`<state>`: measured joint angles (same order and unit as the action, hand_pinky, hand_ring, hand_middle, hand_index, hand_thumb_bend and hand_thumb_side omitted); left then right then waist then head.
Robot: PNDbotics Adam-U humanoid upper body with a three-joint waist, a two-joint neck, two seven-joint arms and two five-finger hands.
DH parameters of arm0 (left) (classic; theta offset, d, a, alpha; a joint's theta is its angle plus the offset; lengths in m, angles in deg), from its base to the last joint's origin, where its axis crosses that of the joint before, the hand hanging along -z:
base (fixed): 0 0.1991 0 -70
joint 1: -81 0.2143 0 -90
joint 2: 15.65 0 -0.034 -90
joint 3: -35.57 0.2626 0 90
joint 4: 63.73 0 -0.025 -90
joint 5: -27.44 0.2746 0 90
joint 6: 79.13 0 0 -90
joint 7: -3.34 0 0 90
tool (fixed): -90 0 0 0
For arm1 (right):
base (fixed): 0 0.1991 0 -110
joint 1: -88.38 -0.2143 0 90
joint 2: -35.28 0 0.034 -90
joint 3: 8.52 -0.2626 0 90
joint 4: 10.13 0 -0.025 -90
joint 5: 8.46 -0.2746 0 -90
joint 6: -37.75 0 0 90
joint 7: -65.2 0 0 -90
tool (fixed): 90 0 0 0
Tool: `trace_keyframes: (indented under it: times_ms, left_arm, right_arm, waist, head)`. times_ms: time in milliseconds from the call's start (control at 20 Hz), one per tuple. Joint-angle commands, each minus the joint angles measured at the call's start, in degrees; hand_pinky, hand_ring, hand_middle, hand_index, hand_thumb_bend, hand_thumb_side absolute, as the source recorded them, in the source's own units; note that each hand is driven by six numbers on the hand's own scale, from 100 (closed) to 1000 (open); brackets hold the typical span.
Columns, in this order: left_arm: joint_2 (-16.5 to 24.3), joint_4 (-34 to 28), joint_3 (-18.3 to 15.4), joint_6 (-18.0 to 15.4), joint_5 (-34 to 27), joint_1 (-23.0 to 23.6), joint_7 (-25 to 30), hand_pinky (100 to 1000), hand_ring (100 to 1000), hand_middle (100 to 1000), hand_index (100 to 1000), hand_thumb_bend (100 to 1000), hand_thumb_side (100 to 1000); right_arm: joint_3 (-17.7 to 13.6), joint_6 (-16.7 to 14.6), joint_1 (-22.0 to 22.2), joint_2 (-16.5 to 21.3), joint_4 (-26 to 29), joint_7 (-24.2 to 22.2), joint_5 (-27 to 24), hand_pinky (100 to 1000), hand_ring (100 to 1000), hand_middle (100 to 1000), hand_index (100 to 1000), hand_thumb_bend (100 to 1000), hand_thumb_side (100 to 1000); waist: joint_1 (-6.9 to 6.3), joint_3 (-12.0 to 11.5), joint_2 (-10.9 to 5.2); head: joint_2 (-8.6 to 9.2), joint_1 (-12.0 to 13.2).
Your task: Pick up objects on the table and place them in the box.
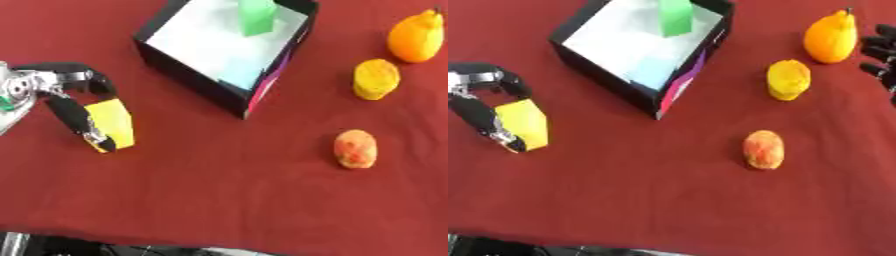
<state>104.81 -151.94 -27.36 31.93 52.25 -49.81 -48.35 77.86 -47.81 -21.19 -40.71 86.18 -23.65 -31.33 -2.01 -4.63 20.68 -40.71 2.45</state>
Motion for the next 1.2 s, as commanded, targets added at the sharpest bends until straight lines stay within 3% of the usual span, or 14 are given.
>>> trace_keyframes:
  times_ms: [50,150,300,550,600,650,750,900,1000,1200]
  left_arm:
    - [1.75,-0.56,-0.24,-0.61,0.34,-0.49,1.00,840,761,620,751,757,238]
    - [2.05,-1.03,-0.27,-0.42,0.15,-0.31,1.40,806,730,587,720,666,198]
    - [2.70,-2.70,-1.14,0.33,-0.56,0.07,0.89,734,654,519,647,461,116]
    - [4.85,-8.77,-3.61,0.13,-0.98,0.15,-0.47,656,586,465,573,290,100]
    - [5.29,-10.61,-4.47,-0.26,-0.51,-0.21,-0.93,655,577,457,554,107,100]
    - [5.57,-12.72,-5.61,-0.67,-0.14,-1.04,-1.63,652,571,450,542,251,100]
    - [5.23,-16.85,-8.15,-1.29,0.64,-4.15,-2.98,650,564,448,531,262,100]
    - [1.29,-18.98,-9.84,-1.93,2.88,-11.94,-3.17,649,556,442,517,265,100]
    - [-4.00,-14.00,-8.34,-2.26,4.81,-18.55,-1.07,648,555,442,516,257,100]
    - [-16.93,4.18,-5.93,-5.89,10.18,-28.19,1.03,650,558,444,520,245,100]
  right_arm:
    - [-0.69,-0.12,-0.17,0.91,0.38,-0.04,0.46,912,927,818,905,100,770]
    - [-0.70,-0.12,-0.12,0.90,0.34,-0.03,0.49,912,927,818,905,100,770]
    - [-0.76,-0.13,0.02,0.93,0.27,0.03,0.57,912,927,818,905,100,772]
    - [-0.88,-0.25,0.12,1.23,0.39,0.09,0.48,912,927,818,905,100,773]
    - [-0.92,-0.31,0.14,1.35,0.48,0.12,0.36,912,927,817,905,100,762]
    - [-0.97,-0.37,0.20,1.52,0.61,0.14,0.22,913,927,818,905,100,758]
    - [-1.08,-0.52,0.35,1.94,0.96,0.22,-0.17,913,927,818,905,100,751]
    - [-1.21,-0.70,0.32,2.71,1.39,0.34,-1.06,913,927,818,905,100,741]
    - [-0.99,-0.76,0.06,3.14,1.60,0.16,-1.69,913,928,818,906,100,733]
    - [-0.51,-0.79,-1.12,3.47,1.91,-0.29,-2.92,913,928,818,906,100,722]
  waist:
    - [0.08,-0.05,-0.89]
    - [0.06,-0.09,-0.92]
    - [0.02,-0.18,-0.95]
    - [-0.06,-0.27,-1.05]
    - [-0.04,-0.32,-1.10]
    - [-0.04,-0.41,-1.18]
    - [-0.03,-0.68,-1.46]
    - [-0.04,-1.11,-2.01]
    - [-0.04,-1.03,-2.44]
    - [0.15,-0.05,-2.74]
  head:
    - [0.23,0.17]
    - [0.23,0.12]
    - [0.26,-0.05]
    - [0.55,-0.58]
    - [0.60,-0.83]
    - [0.65,-1.16]
    - [0.55,-1.91]
    - [0.25,-2.70]
    - [0.21,-2.66]
    - [0.56,-1.73]
